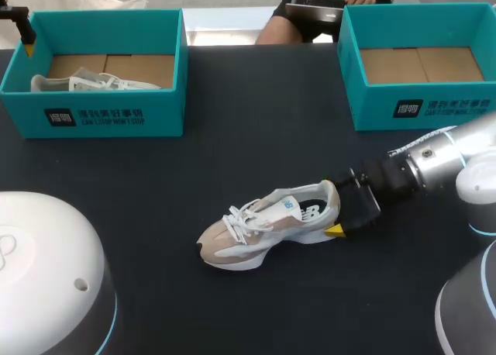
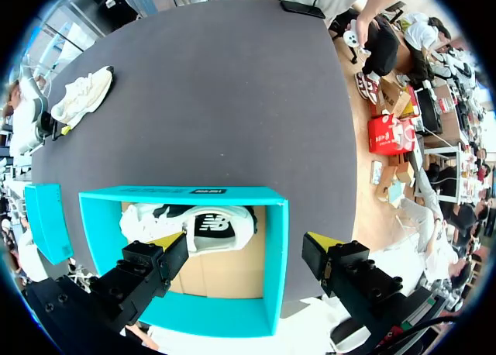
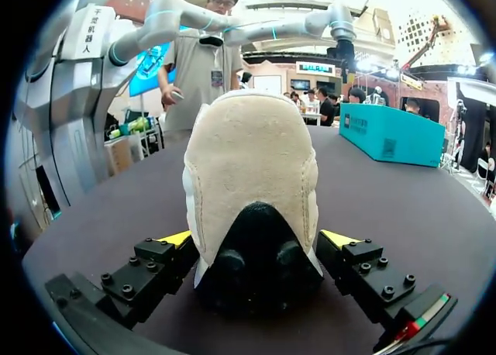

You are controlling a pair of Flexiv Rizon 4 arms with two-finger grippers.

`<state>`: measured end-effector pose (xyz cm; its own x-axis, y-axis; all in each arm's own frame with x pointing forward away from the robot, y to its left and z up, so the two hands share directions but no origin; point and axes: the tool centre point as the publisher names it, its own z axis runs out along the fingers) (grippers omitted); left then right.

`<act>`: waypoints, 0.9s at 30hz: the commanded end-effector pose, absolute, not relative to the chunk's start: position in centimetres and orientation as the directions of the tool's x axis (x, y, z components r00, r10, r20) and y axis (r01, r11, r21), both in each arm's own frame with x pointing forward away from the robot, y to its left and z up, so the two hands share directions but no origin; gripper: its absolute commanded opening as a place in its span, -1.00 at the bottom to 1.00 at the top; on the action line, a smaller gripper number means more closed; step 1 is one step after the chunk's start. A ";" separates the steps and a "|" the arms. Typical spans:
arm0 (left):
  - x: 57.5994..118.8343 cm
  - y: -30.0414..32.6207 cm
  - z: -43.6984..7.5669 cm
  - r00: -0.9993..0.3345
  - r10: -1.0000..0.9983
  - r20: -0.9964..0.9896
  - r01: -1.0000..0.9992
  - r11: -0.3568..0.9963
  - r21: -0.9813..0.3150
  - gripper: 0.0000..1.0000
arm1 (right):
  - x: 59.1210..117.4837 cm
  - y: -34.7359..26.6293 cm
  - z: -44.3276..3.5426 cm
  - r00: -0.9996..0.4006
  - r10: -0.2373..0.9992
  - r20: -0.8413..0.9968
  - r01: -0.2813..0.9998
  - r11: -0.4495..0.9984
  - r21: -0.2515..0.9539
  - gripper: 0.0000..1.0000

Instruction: Take the shoe out of the shoebox, open the shoe tongue, remove and reinsert the insole, then place the shoe into the shoebox

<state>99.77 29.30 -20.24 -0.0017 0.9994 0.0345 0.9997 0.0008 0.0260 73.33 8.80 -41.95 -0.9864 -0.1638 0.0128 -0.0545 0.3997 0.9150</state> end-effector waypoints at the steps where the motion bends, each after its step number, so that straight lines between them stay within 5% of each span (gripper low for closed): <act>1: 99.7 29.3 -20.2 -0.001 0.999 0.036 1.000 0.000 0.027 1.00 | 73.5 9.9 -42.6 -0.987 -0.160 0.010 -0.054 0.393 0.918 1.00; 7: 99.7 29.3 -20.2 -0.001 0.999 0.036 1.000 0.000 0.027 1.00 | 73.3 10.9 -42.7 -0.989 -0.150 0.002 -0.057 0.385 0.921 1.00; 8: 99.7 29.3 -20.2 -0.001 0.999 0.036 1.000 0.000 0.027 1.00 | 73.2 11.0 -42.6 -0.989 -0.146 -0.003 -0.060 0.388 0.920 0.61; 10: 99.7 29.3 -20.2 -0.001 0.999 0.036 1.000 0.000 0.027 1.00 | 73.1 11.1 -42.4 -0.990 -0.139 -0.009 -0.064 0.393 0.917 -1.00; 27: 99.7 29.3 -20.2 -0.001 0.999 0.036 1.000 0.000 0.027 1.00 | 71.3 10.3 -40.9 -0.991 0.130 -0.036 0.020 0.402 0.915 -1.00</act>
<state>99.77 29.30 -20.24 -0.0017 0.9994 0.0345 0.9997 0.0008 0.0260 72.51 10.54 -41.67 -0.9992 0.0393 -0.0038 0.0118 0.3890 0.9212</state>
